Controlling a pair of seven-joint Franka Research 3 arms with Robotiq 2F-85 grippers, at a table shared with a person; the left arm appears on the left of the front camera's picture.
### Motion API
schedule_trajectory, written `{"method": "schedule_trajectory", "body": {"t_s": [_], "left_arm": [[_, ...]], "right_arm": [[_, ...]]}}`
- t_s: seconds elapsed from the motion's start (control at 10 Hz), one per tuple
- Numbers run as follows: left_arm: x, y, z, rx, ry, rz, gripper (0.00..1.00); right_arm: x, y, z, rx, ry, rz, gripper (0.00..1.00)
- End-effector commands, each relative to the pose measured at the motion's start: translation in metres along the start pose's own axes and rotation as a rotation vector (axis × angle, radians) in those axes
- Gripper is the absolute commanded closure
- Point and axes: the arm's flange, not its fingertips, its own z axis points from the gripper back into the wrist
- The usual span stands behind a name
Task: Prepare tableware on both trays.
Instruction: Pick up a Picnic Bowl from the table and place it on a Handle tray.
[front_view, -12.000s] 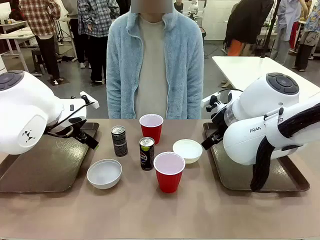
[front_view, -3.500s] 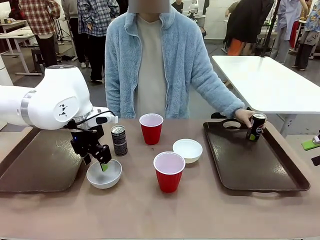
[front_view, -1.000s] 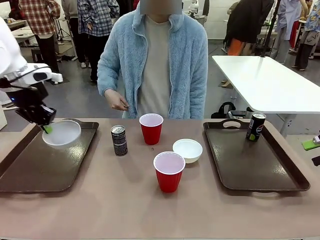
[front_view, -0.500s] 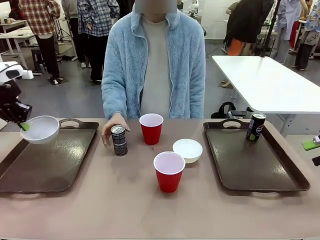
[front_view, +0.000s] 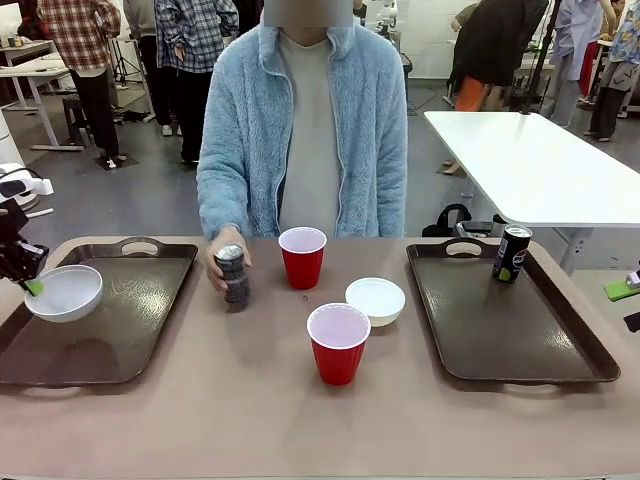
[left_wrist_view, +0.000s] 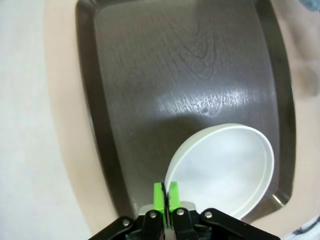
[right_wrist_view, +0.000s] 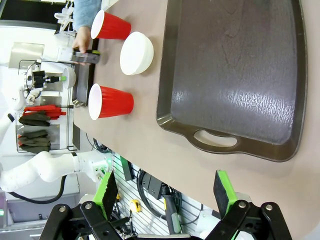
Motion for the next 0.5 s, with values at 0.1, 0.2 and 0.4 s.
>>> {"method": "schedule_trajectory", "body": {"t_s": [0.1,0.2,0.4], "left_arm": [[-0.014,0.006,0.007,-0.013,-0.007,-0.024,1.00],[-0.027,0.005,0.012,-0.015,0.028,-0.045,1.00],[-0.099,-0.003,0.031,0.042,0.192,-0.235,1.00]], "right_arm": [[0.001,0.002,-0.002,0.016,-0.004,-0.021,0.00],[0.001,0.002,-0.002,0.016,-0.004,-0.021,0.00],[0.001,0.002,-0.002,0.016,-0.004,-0.021,0.00]]}}
